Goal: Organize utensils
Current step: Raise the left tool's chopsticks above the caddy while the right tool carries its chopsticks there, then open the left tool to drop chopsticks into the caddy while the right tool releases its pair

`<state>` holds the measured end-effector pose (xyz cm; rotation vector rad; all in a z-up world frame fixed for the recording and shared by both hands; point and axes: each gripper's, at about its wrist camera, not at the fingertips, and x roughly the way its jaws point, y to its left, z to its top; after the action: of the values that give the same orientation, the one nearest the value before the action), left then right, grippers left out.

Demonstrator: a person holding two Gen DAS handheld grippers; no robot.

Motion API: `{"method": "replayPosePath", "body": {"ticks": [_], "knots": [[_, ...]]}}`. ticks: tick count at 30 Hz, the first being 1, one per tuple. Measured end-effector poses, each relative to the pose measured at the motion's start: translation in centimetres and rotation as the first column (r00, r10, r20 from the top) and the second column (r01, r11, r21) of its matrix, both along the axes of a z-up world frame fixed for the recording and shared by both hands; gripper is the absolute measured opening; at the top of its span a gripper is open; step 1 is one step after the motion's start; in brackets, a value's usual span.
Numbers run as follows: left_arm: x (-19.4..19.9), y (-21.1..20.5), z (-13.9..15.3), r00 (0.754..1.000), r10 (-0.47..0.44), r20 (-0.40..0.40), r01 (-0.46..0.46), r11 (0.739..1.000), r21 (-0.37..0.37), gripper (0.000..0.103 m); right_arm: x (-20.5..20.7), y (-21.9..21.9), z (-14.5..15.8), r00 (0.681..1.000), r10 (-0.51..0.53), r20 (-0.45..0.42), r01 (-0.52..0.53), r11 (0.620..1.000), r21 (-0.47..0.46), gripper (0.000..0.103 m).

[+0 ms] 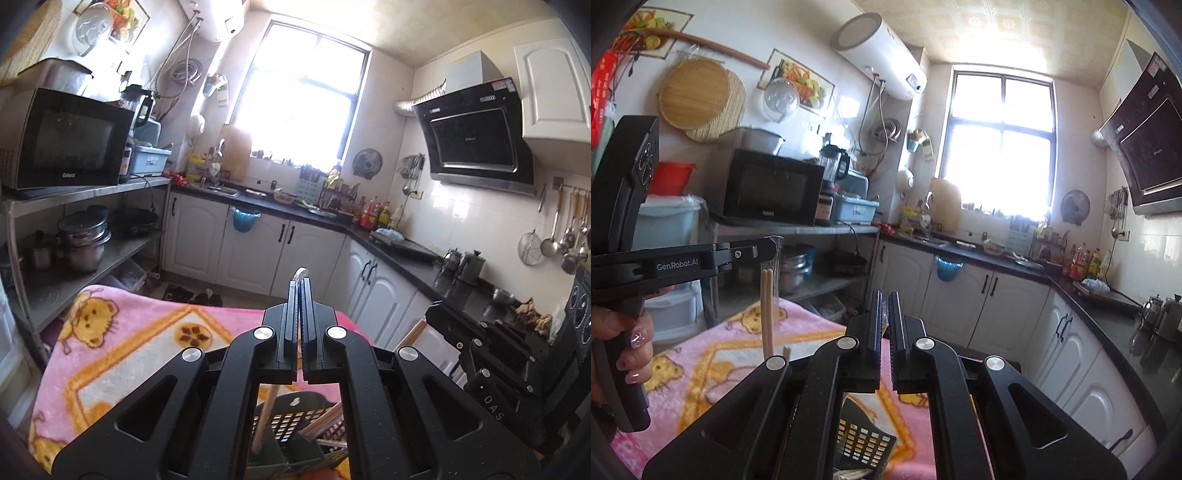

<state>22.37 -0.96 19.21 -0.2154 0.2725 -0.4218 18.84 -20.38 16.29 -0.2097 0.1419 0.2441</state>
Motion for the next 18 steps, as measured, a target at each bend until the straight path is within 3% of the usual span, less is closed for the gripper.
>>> {"method": "replayPosePath", "body": {"ticks": [14,18], "knots": [[1.3,-0.4,-5.2,0.996,-0.021,-0.086,0.020,1.000,-0.006,0.000,1.7,-0.1,-3.7,0.994,-0.003,-0.111,0.008,0.999,0.045,0.005],[1.4,-0.1,-6.0,0.993,-0.021,-0.116,0.021,1.000,-0.007,0.000,1.8,-0.5,-4.5,0.990,0.001,-0.144,0.009,0.998,0.069,0.016]]}}
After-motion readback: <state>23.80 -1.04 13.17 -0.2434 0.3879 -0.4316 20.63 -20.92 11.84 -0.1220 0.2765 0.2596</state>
